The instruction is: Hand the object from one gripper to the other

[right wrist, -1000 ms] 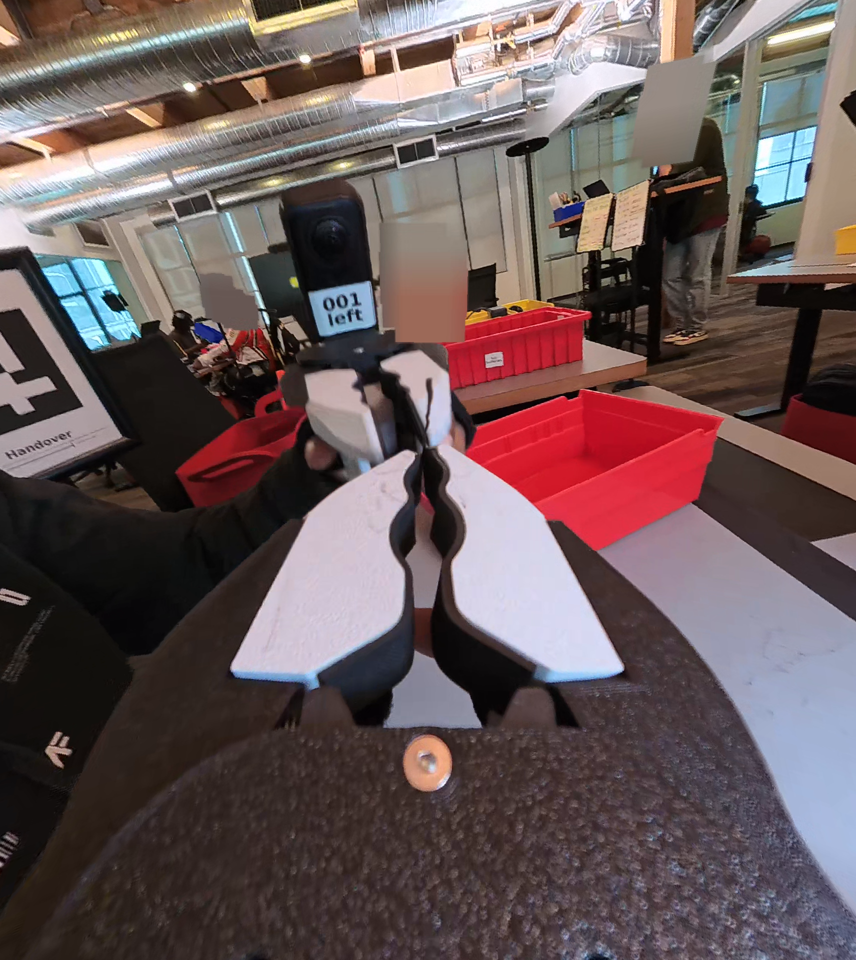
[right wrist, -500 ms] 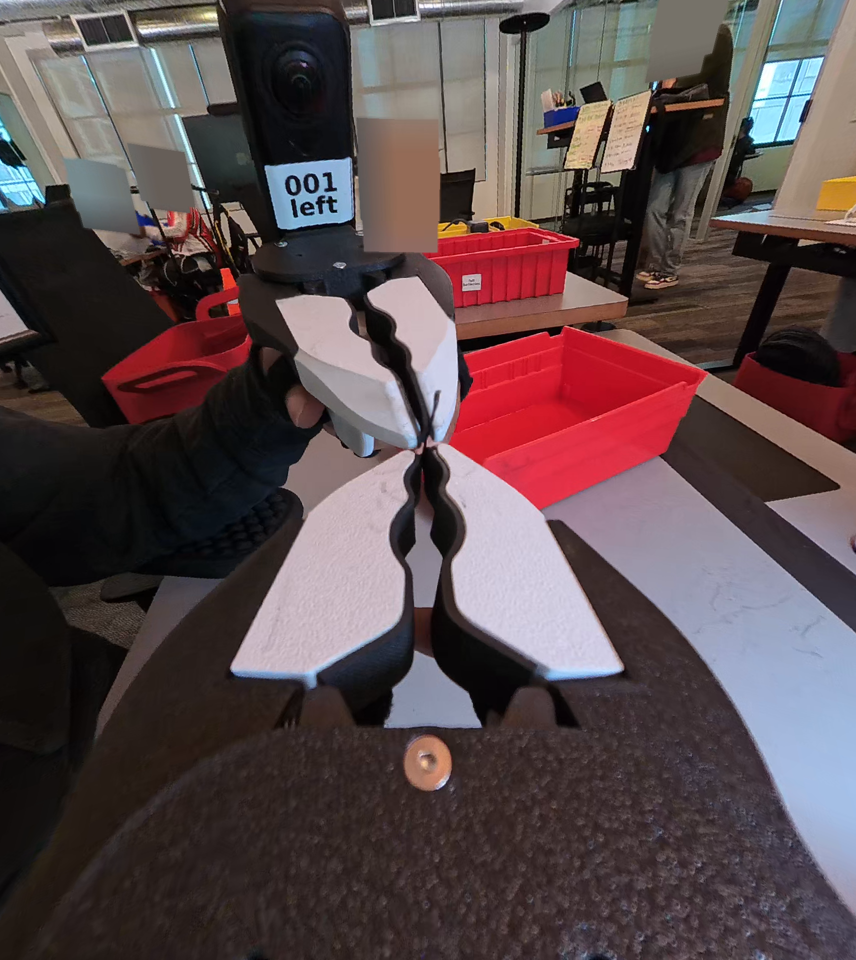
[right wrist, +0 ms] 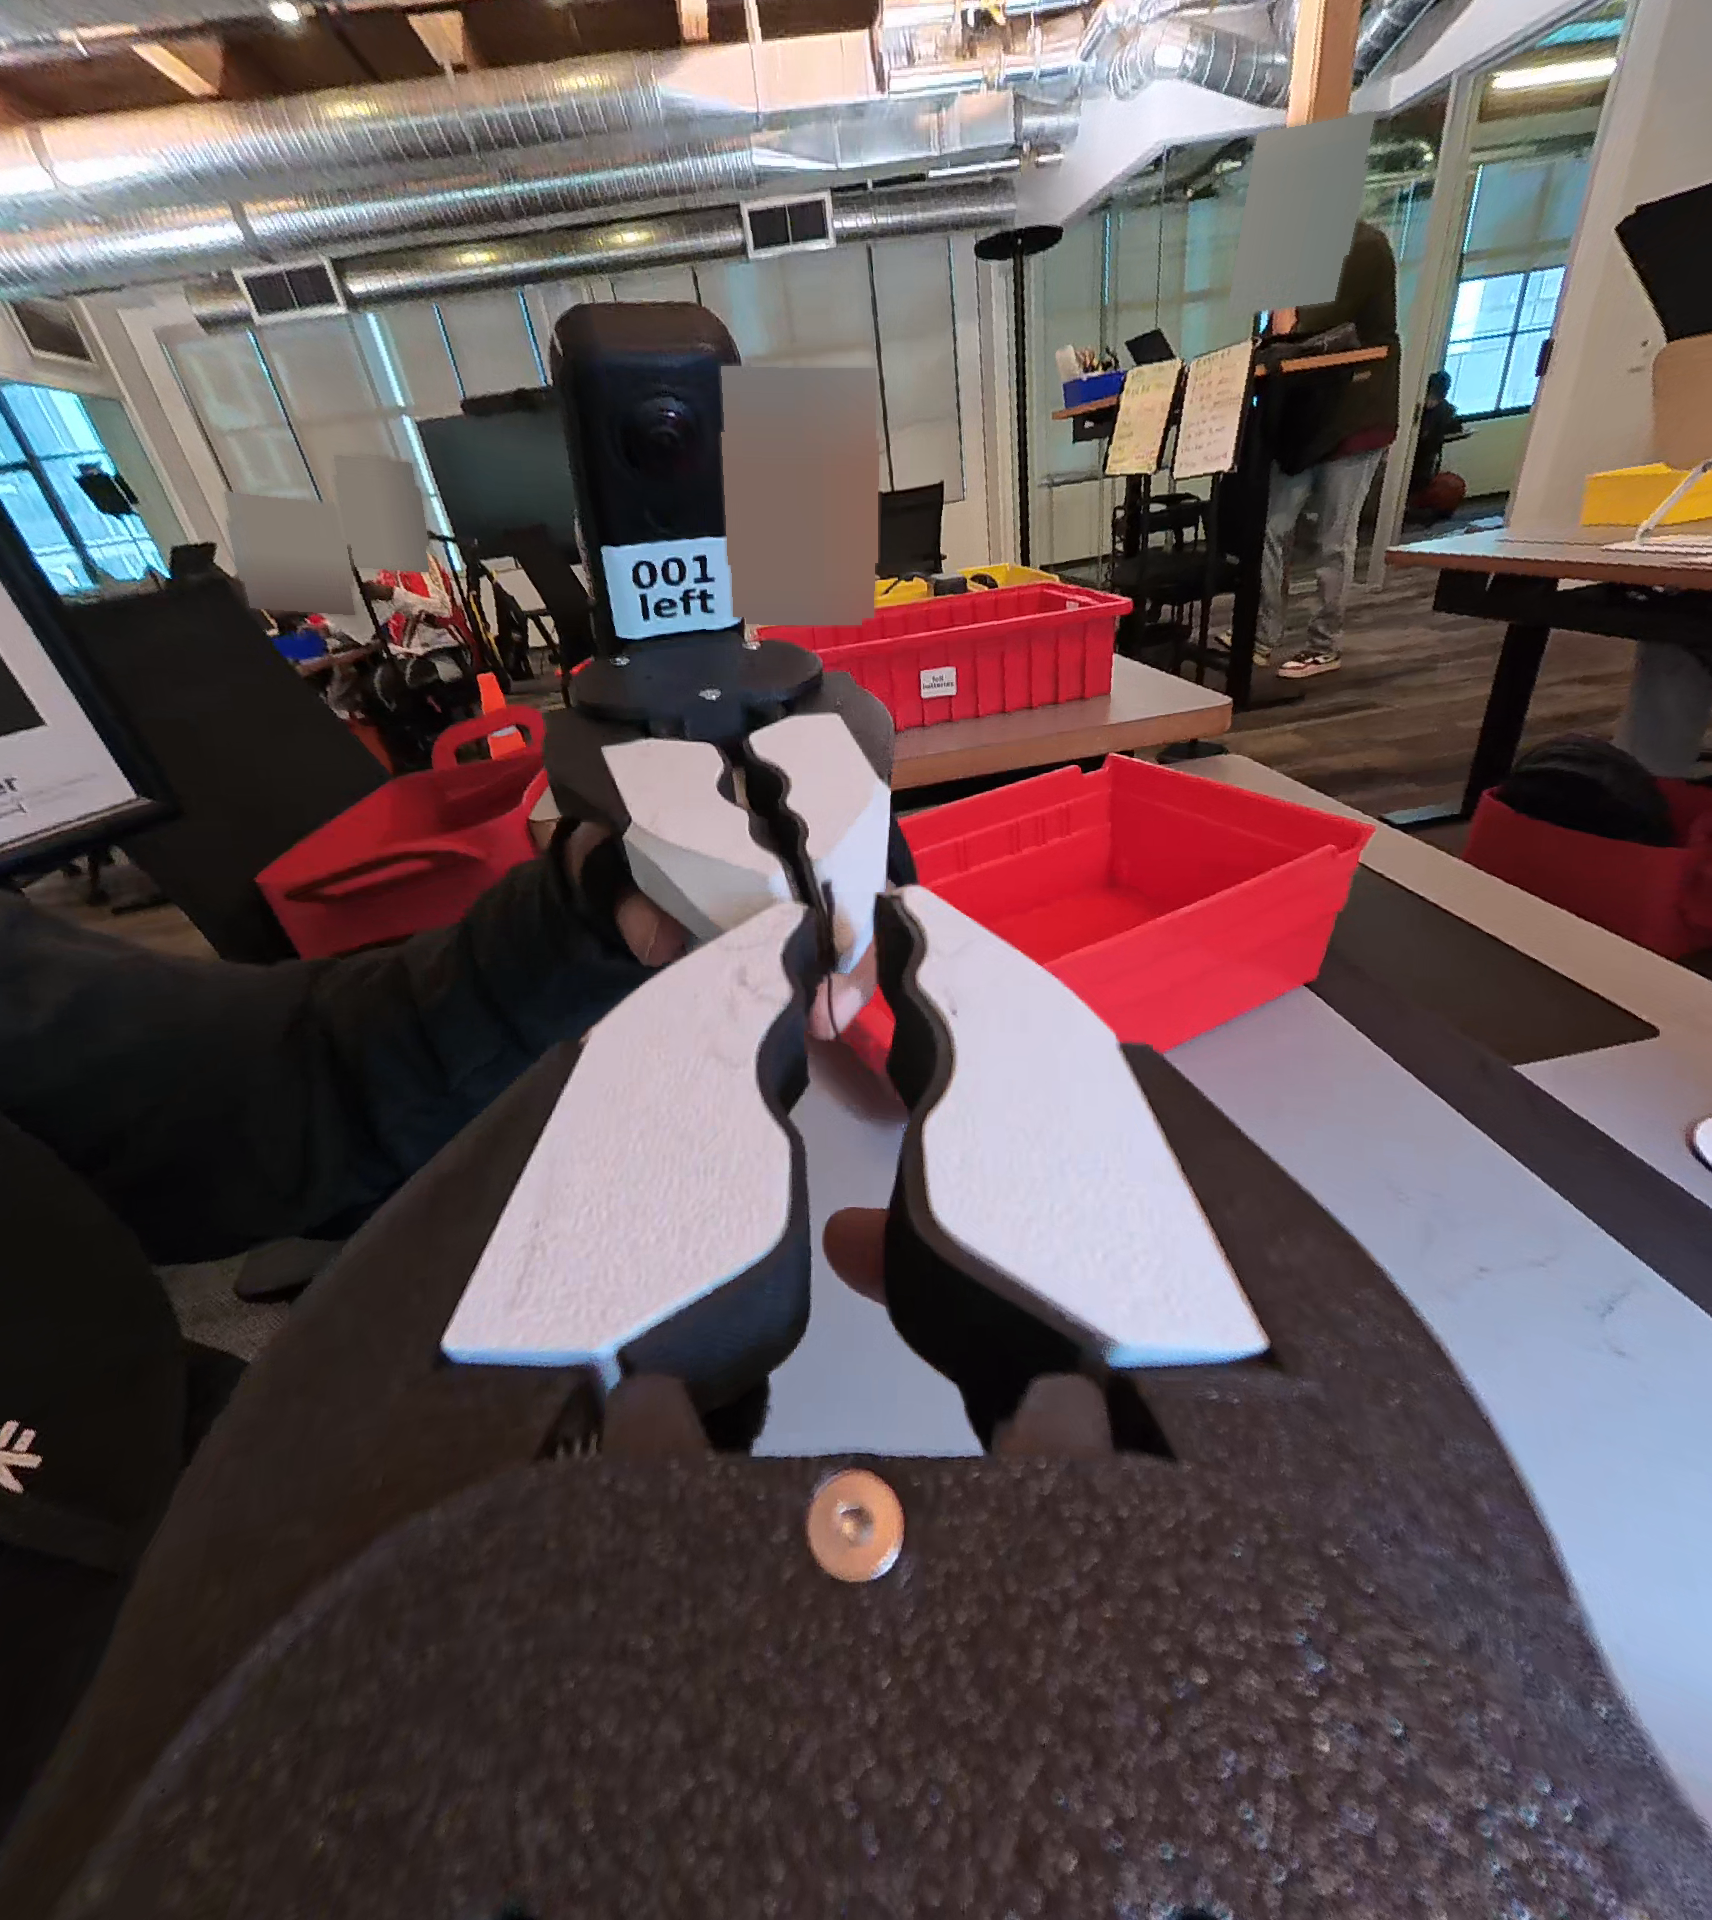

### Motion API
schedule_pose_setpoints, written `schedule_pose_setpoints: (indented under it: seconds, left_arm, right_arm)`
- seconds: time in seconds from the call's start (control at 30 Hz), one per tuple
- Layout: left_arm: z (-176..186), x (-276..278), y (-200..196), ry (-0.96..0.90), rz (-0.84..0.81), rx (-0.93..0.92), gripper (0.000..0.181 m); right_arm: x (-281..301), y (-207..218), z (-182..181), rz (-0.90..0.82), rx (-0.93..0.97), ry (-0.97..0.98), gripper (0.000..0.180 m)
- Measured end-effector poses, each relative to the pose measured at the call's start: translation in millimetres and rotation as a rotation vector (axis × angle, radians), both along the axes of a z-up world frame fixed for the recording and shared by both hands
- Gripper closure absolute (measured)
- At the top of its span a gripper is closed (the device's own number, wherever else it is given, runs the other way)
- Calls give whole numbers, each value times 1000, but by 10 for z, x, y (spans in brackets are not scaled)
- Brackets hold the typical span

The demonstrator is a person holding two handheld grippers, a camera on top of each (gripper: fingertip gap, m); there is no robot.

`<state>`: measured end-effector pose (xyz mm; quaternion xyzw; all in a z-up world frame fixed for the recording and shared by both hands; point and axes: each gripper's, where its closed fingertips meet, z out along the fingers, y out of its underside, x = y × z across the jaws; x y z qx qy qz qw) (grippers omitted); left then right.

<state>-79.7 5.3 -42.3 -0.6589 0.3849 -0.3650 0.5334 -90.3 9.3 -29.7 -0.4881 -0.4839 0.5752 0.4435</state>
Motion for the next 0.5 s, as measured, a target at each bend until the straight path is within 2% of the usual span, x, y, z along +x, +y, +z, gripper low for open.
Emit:
schedule_pose_setpoints:
  seconds: [0.1,0.27,0.3,0.37,0.5]
  left_arm:
    - [-21,39,-5,7,0,1,180]
    - [31,17,-32,-9,-4,19,180]
    - [74,-10,-32,-28,2,24,173]
    - [170,-55,-62,-73,-5,32,171]
    - [161,-53,-72,-39,6,56,171]
  right_arm:
    - [-25,-42,-20,30,-26,1,179]
    - [-11,-55,-6,46,-26,-4,179]
    - [-10,-45,-21,37,-15,-16,179]
    - [-26,-26,-78,10,28,-52,179]
    - [-94,-80,-165,11,64,-91,179]
